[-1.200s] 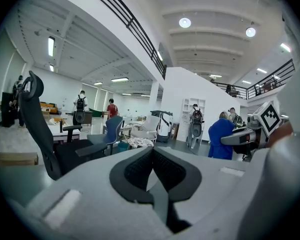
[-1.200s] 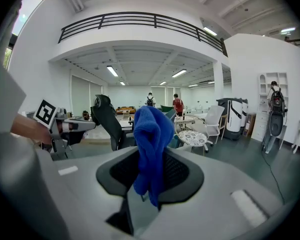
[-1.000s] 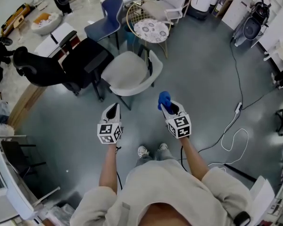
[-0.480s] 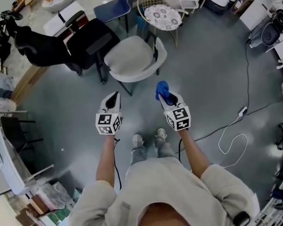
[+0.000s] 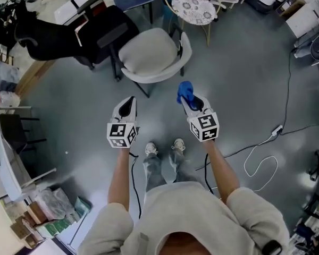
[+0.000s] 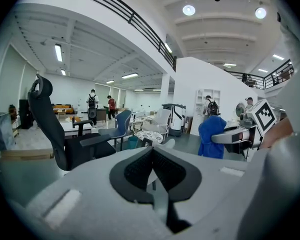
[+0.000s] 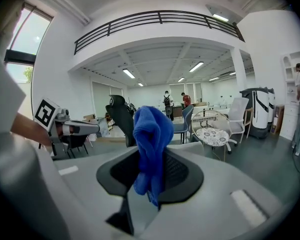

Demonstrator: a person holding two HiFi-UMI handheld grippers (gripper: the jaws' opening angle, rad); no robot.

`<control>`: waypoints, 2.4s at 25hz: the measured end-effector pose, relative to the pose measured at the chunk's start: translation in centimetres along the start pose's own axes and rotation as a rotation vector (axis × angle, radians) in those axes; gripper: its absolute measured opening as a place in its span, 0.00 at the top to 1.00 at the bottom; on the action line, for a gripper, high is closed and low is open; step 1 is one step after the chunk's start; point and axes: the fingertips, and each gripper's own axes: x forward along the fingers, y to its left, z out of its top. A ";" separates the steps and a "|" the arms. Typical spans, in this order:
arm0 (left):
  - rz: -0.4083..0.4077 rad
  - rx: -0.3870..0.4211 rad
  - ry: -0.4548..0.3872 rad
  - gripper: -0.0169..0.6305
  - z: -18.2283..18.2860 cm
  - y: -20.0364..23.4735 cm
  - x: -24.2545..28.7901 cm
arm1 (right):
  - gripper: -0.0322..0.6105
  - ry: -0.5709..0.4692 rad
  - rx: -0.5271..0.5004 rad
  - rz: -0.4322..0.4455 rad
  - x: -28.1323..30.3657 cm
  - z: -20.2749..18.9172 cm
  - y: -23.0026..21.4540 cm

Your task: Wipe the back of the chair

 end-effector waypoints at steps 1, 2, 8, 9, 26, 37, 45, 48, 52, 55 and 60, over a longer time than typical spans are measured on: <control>0.002 -0.001 0.004 0.97 -0.5 0.0 0.3 | 0.79 0.002 0.002 0.004 0.4 -0.4 -0.1; 0.001 -0.003 0.009 0.97 -1.1 0.1 0.6 | 0.79 0.004 0.005 0.007 0.8 -0.9 -0.2; -0.007 -0.026 0.024 0.97 -4.6 1.6 2.5 | 0.79 0.031 0.009 0.008 3.5 -4.0 0.2; -0.010 -0.031 0.023 0.97 -5.1 1.9 2.8 | 0.79 0.034 0.007 0.007 3.9 -4.5 0.3; -0.037 -0.077 0.024 0.97 -13.1 6.2 4.9 | 0.79 -0.009 -0.040 0.012 12.2 -9.2 4.6; -0.038 -0.070 0.047 0.97 -17.2 7.7 5.7 | 0.79 -0.038 -0.050 0.018 18.7 -10.1 5.0; -0.043 -0.079 0.063 0.97 -18.3 7.7 6.3 | 0.79 -0.011 -0.051 0.030 21.8 -11.5 4.3; -0.042 -0.085 0.060 0.97 -18.2 7.8 6.6 | 0.79 0.005 -0.045 0.034 22.7 -12.4 4.1; -0.039 -0.086 0.058 0.97 -18.0 8.2 7.1 | 0.79 0.046 -0.023 0.031 24.0 -14.5 3.8; -0.039 -0.090 0.059 0.97 -18.1 8.4 7.3 | 0.79 0.063 -0.008 0.032 25.0 -15.8 3.4; -0.033 -0.088 0.062 0.97 -18.1 9.0 7.9 | 0.79 0.091 0.024 0.041 26.8 -17.9 3.5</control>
